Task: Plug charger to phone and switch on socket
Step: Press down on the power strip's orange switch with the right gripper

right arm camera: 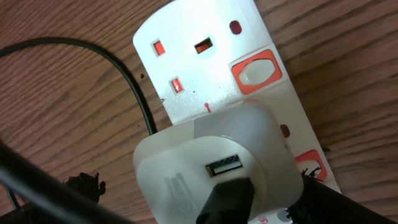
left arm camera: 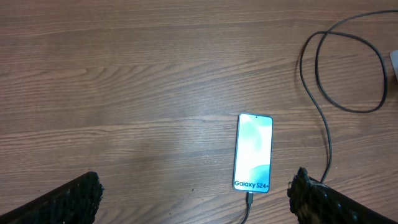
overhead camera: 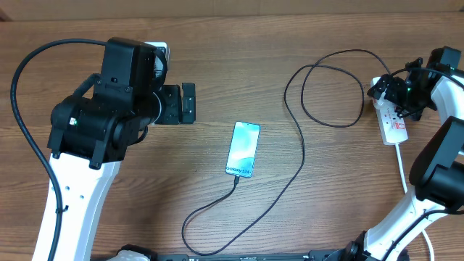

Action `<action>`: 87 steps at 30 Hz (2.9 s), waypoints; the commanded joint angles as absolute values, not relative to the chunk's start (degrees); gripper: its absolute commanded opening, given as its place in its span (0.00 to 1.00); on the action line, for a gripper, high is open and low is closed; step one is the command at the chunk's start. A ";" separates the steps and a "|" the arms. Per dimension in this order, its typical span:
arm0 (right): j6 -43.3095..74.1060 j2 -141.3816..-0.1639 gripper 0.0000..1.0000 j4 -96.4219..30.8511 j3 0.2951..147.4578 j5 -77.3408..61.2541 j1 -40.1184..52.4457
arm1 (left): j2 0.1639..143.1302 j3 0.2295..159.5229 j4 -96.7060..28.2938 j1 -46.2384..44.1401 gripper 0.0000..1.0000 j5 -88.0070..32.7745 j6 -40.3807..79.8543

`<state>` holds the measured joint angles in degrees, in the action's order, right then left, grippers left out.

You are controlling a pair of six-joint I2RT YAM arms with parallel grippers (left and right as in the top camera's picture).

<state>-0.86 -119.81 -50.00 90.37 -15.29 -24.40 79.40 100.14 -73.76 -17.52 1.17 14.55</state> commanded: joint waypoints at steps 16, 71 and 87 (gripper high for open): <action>-1.58 -119.72 1.00 -50.04 90.04 -20.58 -23.70 | 78.74 101.47 -73.69 -17.61 1.00 1.91 13.50; -1.37 -119.72 1.00 -46.92 89.95 -12.25 -23.75 | 78.74 101.47 -73.69 -17.58 0.99 1.91 13.50; -1.32 -119.83 1.00 -46.59 89.95 -12.38 -23.75 | 78.74 101.47 -73.69 -17.61 1.00 1.91 13.50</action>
<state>-1.10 -119.79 -46.94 90.32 -11.81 -24.23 79.40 100.14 -73.76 -17.54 1.15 14.55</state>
